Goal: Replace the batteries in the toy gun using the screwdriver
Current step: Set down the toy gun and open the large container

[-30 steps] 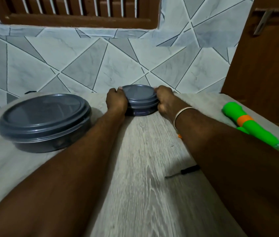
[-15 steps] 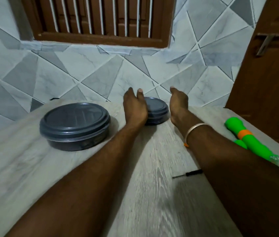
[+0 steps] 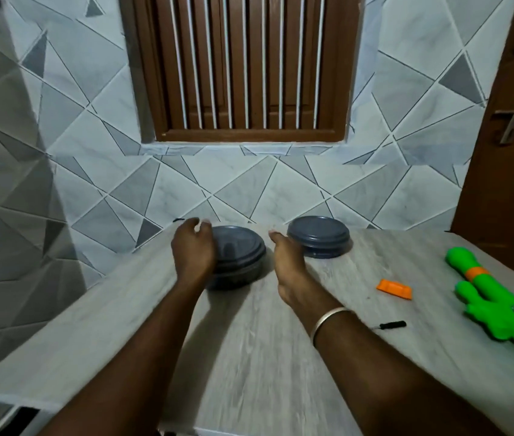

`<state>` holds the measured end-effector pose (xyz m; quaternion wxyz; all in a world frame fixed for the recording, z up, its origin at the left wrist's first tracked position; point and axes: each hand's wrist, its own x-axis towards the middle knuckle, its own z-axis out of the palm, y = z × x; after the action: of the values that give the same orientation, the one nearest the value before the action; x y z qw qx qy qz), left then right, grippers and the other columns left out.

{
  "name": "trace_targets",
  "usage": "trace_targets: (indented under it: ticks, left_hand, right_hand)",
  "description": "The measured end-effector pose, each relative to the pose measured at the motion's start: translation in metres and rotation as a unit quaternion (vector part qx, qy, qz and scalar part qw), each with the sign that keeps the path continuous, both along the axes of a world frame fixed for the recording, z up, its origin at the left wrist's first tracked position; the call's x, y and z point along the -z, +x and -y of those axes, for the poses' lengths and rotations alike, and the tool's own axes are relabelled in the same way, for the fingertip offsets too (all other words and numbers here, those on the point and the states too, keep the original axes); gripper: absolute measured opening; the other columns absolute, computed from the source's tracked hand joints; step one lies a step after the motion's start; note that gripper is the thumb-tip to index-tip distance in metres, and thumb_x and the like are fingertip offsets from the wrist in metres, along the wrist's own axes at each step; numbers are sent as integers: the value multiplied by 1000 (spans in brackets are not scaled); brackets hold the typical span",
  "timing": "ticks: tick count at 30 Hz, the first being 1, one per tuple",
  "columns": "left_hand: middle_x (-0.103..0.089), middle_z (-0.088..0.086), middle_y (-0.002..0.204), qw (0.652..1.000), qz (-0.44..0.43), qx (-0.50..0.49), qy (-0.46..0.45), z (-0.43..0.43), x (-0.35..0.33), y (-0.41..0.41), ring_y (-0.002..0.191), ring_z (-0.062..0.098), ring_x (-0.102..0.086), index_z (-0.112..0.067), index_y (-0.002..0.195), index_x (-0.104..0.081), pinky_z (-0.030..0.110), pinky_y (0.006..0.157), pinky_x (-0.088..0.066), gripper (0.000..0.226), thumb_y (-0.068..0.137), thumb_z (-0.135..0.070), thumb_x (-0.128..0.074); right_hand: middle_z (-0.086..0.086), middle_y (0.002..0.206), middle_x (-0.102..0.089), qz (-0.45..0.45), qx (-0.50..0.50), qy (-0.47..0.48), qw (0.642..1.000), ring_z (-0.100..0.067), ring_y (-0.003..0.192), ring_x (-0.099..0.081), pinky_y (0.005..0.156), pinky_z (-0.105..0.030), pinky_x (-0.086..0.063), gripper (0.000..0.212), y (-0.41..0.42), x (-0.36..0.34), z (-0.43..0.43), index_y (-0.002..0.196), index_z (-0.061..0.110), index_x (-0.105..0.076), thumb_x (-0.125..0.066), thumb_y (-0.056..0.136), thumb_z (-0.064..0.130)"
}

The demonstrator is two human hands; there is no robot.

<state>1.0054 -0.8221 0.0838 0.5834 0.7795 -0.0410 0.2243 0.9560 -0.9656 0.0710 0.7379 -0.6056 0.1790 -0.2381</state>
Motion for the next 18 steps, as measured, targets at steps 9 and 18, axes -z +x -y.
trace_targets:
  ticks: [9,18]
  left_hand:
    - [-50,25,146,988,-150,18,-24,-22,24,33,131,42,-50,0,144,-46,46,111,-41,56,101,-36,-54]
    - [-66,16,97,988,-140,15,-61,-1,33,9,92,37,-65,-4,99,-64,47,85,-57,29,89,-32,-63]
  right_hand:
    - [-12,133,-59,-71,12,22,997,-29,116,-59,100,-42,-50,55,24,20,-23,137,8,-48,-55,92,40]
    - [-10,127,-61,-57,37,18,998,-26,110,-60,97,-44,-51,49,5,22,-12,131,10,-53,-59,91,36]
